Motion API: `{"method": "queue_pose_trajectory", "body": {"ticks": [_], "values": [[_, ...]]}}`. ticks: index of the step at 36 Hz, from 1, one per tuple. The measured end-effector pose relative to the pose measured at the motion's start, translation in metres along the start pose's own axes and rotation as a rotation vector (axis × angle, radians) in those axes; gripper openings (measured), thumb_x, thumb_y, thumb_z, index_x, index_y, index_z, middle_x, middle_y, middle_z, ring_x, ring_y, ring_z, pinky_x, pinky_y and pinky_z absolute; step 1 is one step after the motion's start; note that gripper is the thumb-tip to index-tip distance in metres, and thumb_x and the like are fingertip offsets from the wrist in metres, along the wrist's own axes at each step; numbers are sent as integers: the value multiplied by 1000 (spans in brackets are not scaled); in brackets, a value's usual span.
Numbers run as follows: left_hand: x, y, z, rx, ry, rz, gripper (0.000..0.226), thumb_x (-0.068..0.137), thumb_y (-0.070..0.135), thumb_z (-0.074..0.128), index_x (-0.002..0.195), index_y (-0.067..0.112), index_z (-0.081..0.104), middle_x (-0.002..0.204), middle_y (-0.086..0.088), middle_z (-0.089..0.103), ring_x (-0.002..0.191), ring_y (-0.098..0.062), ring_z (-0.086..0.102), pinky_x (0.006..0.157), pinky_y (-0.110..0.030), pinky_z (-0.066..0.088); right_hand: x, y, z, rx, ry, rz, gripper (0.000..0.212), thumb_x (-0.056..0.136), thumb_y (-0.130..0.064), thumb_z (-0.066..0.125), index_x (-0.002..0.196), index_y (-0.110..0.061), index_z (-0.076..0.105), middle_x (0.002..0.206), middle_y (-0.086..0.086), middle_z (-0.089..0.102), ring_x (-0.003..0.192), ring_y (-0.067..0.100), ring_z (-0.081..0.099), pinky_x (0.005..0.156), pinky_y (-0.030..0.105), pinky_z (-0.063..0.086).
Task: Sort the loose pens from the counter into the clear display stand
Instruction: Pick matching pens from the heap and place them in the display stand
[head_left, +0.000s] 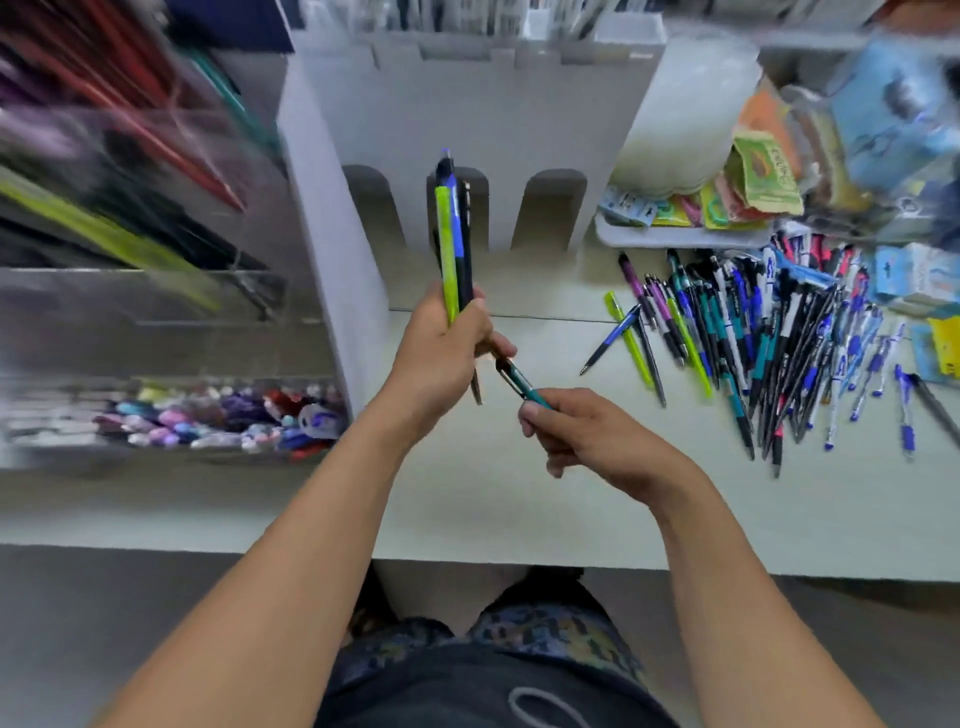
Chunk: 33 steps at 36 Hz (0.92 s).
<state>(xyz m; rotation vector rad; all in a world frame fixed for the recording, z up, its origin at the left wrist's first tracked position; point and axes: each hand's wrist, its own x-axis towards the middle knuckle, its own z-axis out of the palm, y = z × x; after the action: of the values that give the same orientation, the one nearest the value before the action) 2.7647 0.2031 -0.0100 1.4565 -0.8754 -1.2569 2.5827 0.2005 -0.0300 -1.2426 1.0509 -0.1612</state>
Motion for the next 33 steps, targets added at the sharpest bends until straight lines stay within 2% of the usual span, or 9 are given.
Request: {"method": "queue_pose_trajectory", "body": {"ticks": [3, 6, 10, 14, 18, 23, 28, 31, 33], "values": [[-23, 28, -35, -35, -125, 55, 10, 107, 18, 44, 99, 19, 49, 54, 13, 48, 63, -17, 61, 80, -42, 56, -19, -32, 25, 71, -5, -37, 36, 108, -34, 44, 83, -12, 56, 59, -6, 30, 55, 13, 28, 60, 29, 40], [-43, 46, -68, -99, -158, 106, 9, 107, 17, 44, 101, 16, 51, 57, 10, 45, 62, -16, 61, 72, -35, 56, -31, -59, 62, 121, -50, -79, 37, 108, -38, 45, 82, -13, 55, 58, -3, 28, 52, 14, 26, 60, 28, 43], [-61, 68, -112, -281, -203, 118, 14, 108, 16, 43, 96, 13, 50, 63, 3, 49, 66, -19, 65, 74, -35, 58, -35, -85, 108, 256, -29, -202, 35, 100, -38, 44, 74, -19, 57, 67, 6, 44, 62, 21, 40, 69, 33, 47], [-76, 83, -161, -240, -228, 103, 21, 108, 23, 42, 96, 7, 50, 75, -9, 60, 76, -20, 71, 73, -38, 62, -28, -110, 152, 493, -59, -288, 34, 98, -39, 47, 74, -19, 61, 80, 5, 52, 74, 20, 48, 72, 33, 48], [-82, 76, -201, -129, -192, -1, 44, 106, 38, 41, 76, 7, 44, 57, -12, 44, 43, -21, 46, 42, -27, 41, -7, -141, 196, 544, 173, -339, 32, 98, -40, 57, 77, -21, 71, 69, -1, 46, 60, 12, 40, 62, 28, 40], [-95, 66, -222, -307, -278, -190, 34, 99, 42, 47, 79, 15, 43, 57, -1, 27, 37, -9, 25, 36, -16, 22, 24, -166, 218, 199, 434, -404, 24, 102, -24, 58, 85, -11, 67, 56, -3, 49, 53, 16, 41, 51, 27, 34], [-103, 53, -227, -291, -163, -197, 20, 101, 30, 51, 98, 10, 54, 63, 0, 45, 40, -8, 25, 36, -16, 20, 41, -174, 220, 272, 274, -379, 16, 103, -12, 56, 103, -5, 70, 87, 16, 73, 76, 26, 66, 69, 35, 57], [-105, 51, -234, -214, -110, -183, 14, 104, 23, 49, 108, 16, 61, 68, -3, 50, 42, -9, 26, 39, -17, 20, 48, -171, 219, 260, 215, -375, 18, 103, -17, 56, 111, -8, 71, 107, 32, 69, 94, 52, 67, 83, 58, 57], [-105, 52, -238, -180, -87, -190, 16, 105, 21, 50, 112, 17, 63, 71, -5, 53, 42, -10, 26, 39, -17, 21, 51, -169, 217, 266, 166, -372, 18, 104, -15, 55, 112, -9, 70, 93, 17, 76, 88, 38, 73, 72, 46, 59]]}}
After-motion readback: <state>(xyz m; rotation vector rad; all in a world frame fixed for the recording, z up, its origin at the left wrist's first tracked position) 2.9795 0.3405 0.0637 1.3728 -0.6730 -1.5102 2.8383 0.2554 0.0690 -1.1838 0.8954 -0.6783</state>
